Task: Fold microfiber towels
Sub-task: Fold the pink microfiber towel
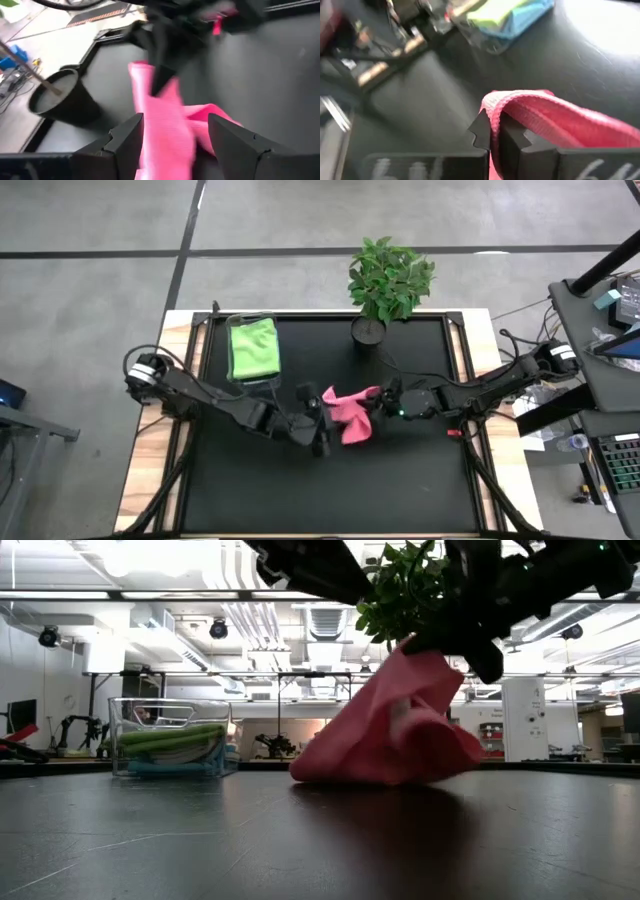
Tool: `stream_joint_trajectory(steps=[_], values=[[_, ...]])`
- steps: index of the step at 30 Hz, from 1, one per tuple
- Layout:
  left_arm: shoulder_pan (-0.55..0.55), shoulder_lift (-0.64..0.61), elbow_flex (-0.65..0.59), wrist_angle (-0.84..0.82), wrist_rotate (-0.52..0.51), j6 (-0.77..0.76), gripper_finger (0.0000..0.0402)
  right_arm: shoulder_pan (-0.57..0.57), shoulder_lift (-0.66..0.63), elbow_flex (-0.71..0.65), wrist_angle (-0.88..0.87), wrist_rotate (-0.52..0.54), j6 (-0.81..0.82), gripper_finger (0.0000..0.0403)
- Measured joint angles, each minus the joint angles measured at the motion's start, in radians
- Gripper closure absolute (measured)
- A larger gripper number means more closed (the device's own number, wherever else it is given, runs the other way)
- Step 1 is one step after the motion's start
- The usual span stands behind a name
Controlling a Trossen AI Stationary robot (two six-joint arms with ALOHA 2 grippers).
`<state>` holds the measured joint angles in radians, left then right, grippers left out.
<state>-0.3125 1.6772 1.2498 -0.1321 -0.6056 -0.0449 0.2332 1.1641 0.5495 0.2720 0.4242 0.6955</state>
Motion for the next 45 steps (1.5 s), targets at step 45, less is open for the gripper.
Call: stream_joint_trajectory(steps=[45], values=[[0.112, 0.252, -0.278, 0.757, -0.192, 0.006, 0.0321, -0.082, 0.010, 0.000, 0.154, 0.025, -0.017, 0.0394]])
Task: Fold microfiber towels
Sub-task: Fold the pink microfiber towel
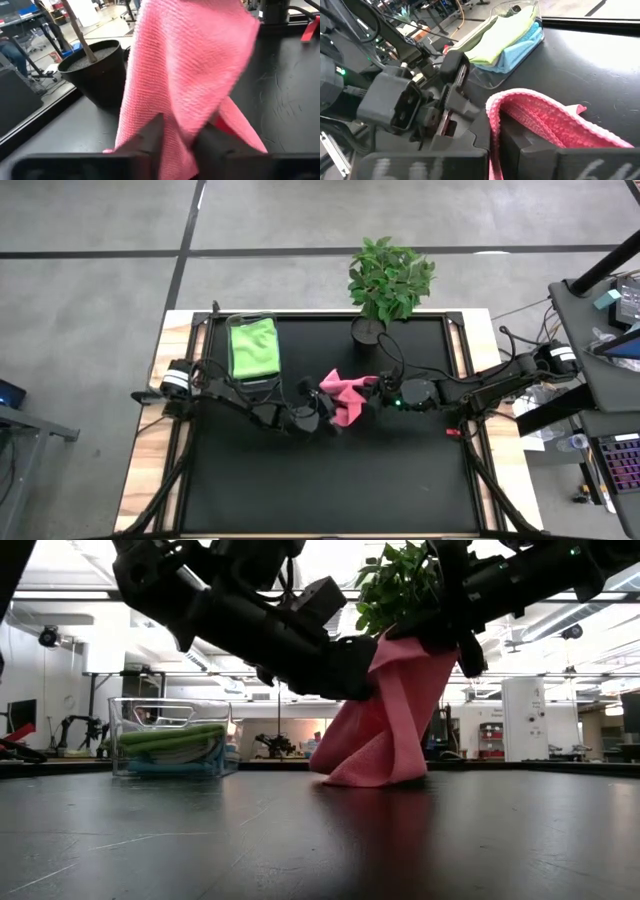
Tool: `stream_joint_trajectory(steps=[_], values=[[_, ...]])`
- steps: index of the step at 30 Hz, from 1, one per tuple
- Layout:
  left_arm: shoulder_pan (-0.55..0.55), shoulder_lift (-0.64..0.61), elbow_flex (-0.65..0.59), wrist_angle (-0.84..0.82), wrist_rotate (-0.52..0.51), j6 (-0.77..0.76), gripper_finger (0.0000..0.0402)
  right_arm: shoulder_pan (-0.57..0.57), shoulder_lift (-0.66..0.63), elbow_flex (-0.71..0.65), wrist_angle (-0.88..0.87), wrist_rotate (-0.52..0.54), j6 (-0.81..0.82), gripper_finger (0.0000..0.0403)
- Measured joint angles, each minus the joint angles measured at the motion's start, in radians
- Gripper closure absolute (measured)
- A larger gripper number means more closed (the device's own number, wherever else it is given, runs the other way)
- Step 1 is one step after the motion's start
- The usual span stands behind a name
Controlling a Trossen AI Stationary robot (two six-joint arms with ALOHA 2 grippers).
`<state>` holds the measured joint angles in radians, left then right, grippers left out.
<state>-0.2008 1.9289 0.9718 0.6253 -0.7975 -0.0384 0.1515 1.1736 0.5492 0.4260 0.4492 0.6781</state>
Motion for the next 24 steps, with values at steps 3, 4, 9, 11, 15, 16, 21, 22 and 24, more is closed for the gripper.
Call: stream_joint_trajectory(steps=[3, 4, 9, 11, 15, 16, 21, 22, 24], values=[[-0.001, -0.011, -0.001, -0.007, 0.004, -0.005, 0.0387, -0.002, 0.000, 0.000, -0.002, -0.001, -0.023, 0.0394], [-0.002, -0.022, -0.001, -0.008, 0.011, -0.006, 0.0391, -0.002, -0.001, 0.000, -0.008, -0.001, -0.033, 0.0393], [-0.017, -0.172, -0.004, -0.108, 0.154, -0.030, 0.0400, -0.002, -0.028, 0.008, -0.097, -0.011, -0.043, 0.0365], [-0.019, -0.246, -0.004, -0.202, 0.231, -0.090, 0.0401, -0.002, -0.041, 0.022, -0.146, -0.019, -0.043, 0.0342], [-0.017, -0.373, -0.004, -0.406, 0.261, -0.207, 0.0401, -0.002, -0.056, 0.061, -0.253, -0.122, -0.062, 0.0285], [-0.017, -0.395, -0.004, -0.441, 0.274, -0.233, 0.0401, -0.001, -0.058, 0.070, -0.281, -0.144, -0.082, 0.0270], [-0.016, -0.460, -0.014, -0.516, 0.348, -0.270, 0.0401, 0.006, -0.058, 0.124, -0.352, -0.263, -0.249, 0.0206], [-0.016, -0.464, -0.017, -0.530, 0.358, -0.273, 0.0401, 0.013, -0.053, 0.133, -0.348, -0.264, -0.291, 0.0197], [-0.013, -0.464, -0.016, -0.518, 0.371, -0.296, 0.0401, 0.025, -0.051, 0.144, -0.348, -0.266, -0.365, 0.0181]])
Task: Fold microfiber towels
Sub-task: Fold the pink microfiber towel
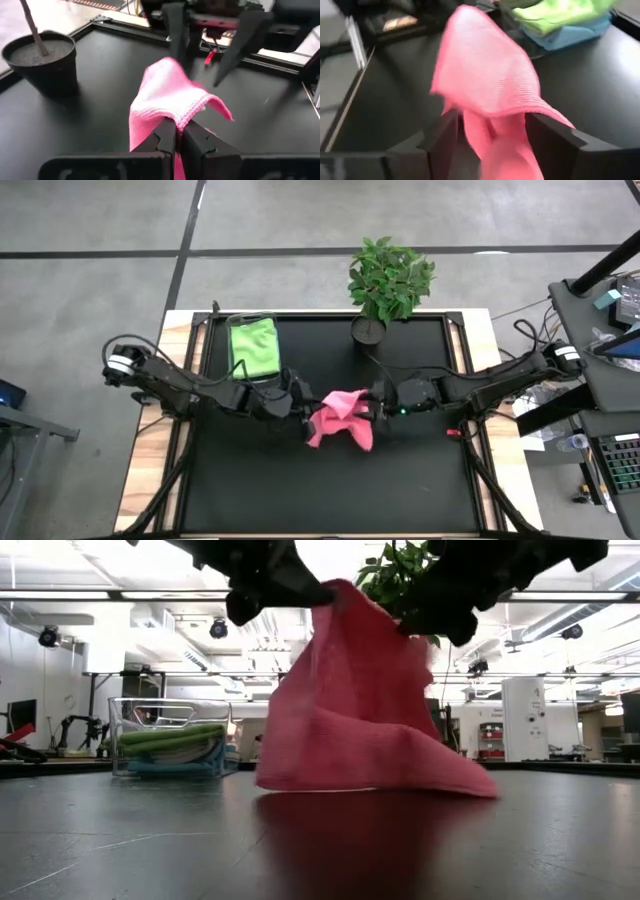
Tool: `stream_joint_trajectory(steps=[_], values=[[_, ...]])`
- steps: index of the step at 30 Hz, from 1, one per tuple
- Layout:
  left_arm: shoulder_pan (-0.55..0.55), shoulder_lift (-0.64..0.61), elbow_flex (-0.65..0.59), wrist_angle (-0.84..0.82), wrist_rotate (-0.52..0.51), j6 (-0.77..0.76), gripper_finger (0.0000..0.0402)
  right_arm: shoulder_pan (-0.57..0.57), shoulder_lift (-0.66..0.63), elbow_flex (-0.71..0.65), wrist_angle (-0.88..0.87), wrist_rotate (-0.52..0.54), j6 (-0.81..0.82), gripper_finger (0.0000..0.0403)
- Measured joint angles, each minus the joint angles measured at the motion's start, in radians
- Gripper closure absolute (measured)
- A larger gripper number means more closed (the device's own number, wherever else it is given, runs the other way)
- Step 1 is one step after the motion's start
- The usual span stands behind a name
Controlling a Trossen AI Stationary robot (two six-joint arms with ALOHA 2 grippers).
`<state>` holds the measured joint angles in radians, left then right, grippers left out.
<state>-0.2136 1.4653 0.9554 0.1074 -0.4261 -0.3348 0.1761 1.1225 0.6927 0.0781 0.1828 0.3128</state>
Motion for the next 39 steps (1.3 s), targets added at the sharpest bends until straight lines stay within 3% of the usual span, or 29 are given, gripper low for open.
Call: stream_joint_trajectory(steps=[9, 21, 39], values=[[0.005, 0.005, 0.000, 0.012, -0.001, -0.027, 0.0401, 0.019, -0.008, 0.058, -0.052, 0.029, -0.205, 0.0157], [0.005, 0.005, 0.000, 0.025, 0.001, 0.007, 0.0402, 0.035, -0.008, 0.055, -0.139, 0.138, -0.237, 0.0156], [0.004, 0.005, -0.013, 0.015, 0.018, 0.032, 0.0402, 0.047, 0.022, 0.054, -0.081, 0.343, -0.362, 0.0156]])
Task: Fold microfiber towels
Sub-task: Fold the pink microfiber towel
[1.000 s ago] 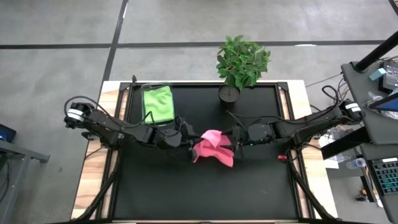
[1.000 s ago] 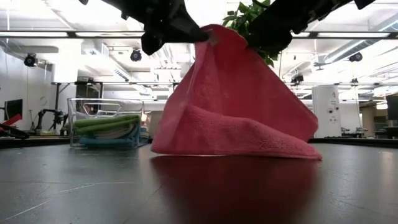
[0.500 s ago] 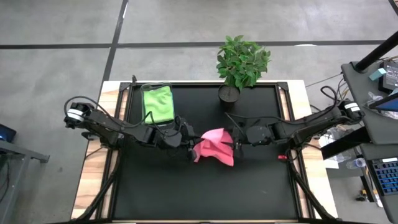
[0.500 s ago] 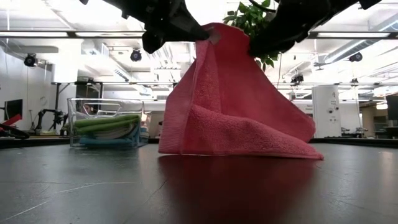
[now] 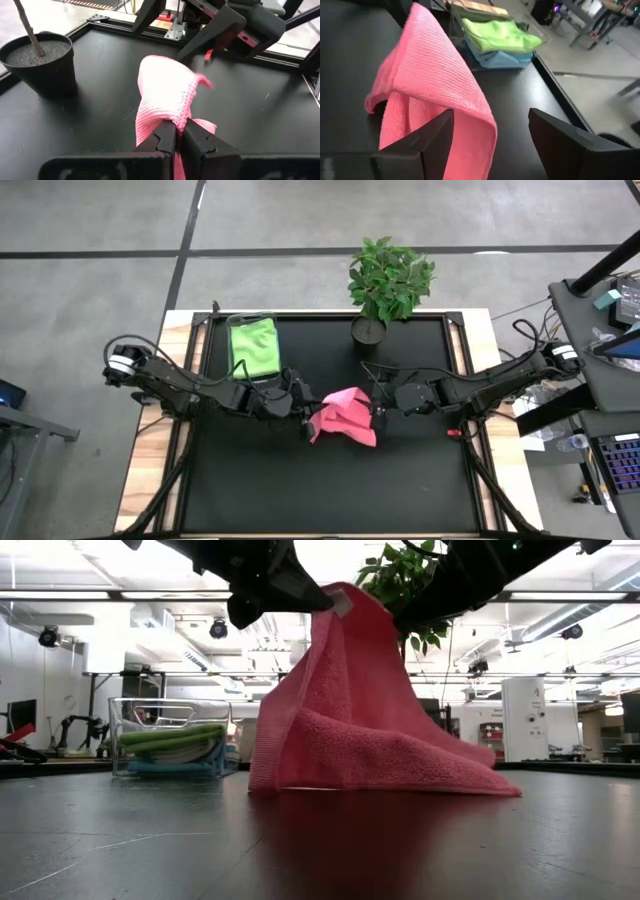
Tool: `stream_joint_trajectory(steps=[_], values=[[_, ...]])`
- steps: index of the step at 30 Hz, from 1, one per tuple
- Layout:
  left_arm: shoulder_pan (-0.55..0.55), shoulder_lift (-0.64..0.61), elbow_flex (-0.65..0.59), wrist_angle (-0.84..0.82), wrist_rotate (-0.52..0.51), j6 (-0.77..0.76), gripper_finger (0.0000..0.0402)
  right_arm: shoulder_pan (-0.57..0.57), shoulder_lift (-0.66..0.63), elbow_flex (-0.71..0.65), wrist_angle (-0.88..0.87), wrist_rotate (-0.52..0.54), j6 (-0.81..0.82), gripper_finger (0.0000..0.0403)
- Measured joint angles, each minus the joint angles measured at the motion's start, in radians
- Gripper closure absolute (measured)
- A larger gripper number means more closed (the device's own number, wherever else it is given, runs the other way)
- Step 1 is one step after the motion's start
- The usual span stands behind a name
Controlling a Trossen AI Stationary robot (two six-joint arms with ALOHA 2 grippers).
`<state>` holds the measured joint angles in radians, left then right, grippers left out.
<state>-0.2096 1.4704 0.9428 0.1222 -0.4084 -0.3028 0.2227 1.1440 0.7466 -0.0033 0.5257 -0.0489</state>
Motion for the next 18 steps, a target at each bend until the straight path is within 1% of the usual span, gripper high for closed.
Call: stream_joint_trajectory(steps=[4, 9, 11, 14, 18], values=[[0.000, 0.000, 0.002, 0.005, 0.011, 0.026, 0.0402, 0.000, 0.031, 0.000, 0.051, -0.001, -0.067, 0.0156], [0.000, 0.000, 0.005, 0.038, 0.050, 0.055, 0.0402, 0.000, 0.127, -0.001, 0.145, 0.001, -0.149, 0.0158], [0.000, 0.000, 0.005, 0.035, 0.063, 0.055, 0.0402, 0.000, 0.163, -0.001, 0.196, 0.022, -0.172, 0.0163], [-0.002, 0.000, 0.003, 0.032, 0.066, 0.049, 0.0402, 0.000, 0.191, 0.001, 0.237, 0.073, -0.192, 0.0184], [-0.002, 0.000, 0.003, 0.013, 0.067, 0.049, 0.0402, 0.003, 0.195, 0.004, 0.221, 0.078, -0.194, 0.0234]])
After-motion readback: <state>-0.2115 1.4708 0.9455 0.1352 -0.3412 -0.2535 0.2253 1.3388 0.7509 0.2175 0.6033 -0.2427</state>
